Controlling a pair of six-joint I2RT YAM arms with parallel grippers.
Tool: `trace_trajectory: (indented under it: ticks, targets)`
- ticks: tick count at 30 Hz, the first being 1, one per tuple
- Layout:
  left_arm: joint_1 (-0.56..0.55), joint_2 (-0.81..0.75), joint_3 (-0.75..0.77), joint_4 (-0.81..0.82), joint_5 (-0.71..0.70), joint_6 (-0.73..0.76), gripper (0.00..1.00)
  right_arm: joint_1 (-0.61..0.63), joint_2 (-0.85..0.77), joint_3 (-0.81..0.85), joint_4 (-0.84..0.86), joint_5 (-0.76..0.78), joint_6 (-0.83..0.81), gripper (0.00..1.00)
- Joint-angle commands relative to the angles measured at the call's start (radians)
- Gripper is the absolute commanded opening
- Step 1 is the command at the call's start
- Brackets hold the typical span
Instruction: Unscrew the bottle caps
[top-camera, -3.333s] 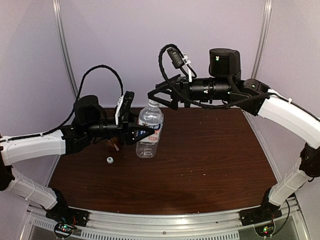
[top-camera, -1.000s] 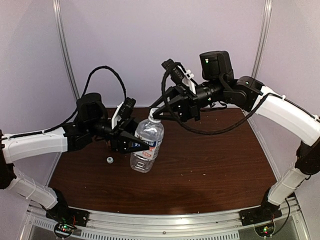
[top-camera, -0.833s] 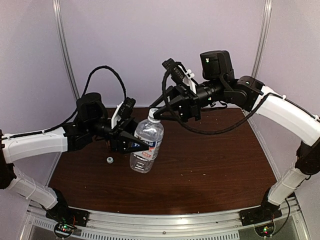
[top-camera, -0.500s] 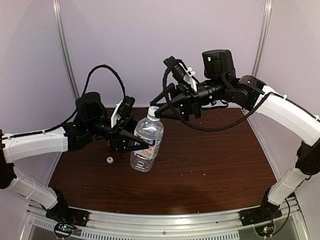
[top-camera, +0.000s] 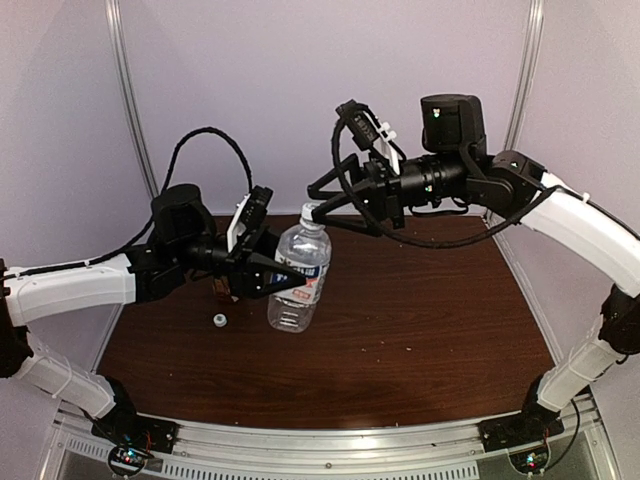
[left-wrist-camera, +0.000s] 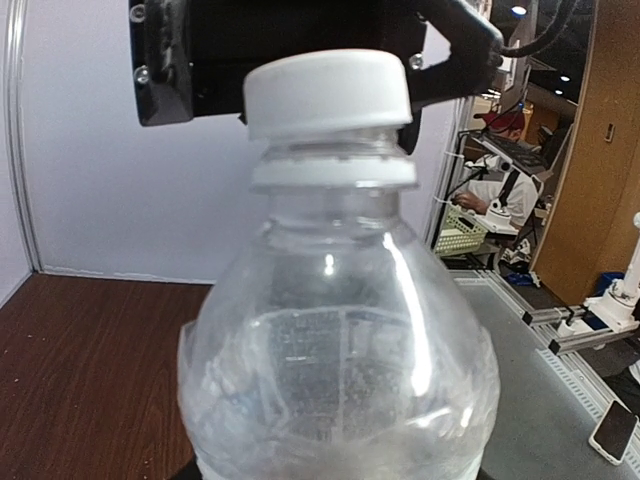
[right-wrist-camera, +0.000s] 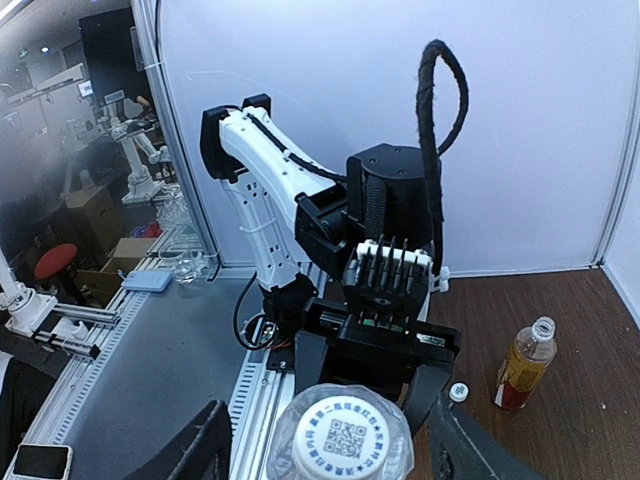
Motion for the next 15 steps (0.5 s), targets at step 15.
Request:
trace_trajectory:
  ticks: [15]
  targets:
    - [-0.004,-0.049,0.041,-0.108,-0.444,0.063,0.34,0.062,0.05,0.106,-0.033,0.673,0.336,0.79]
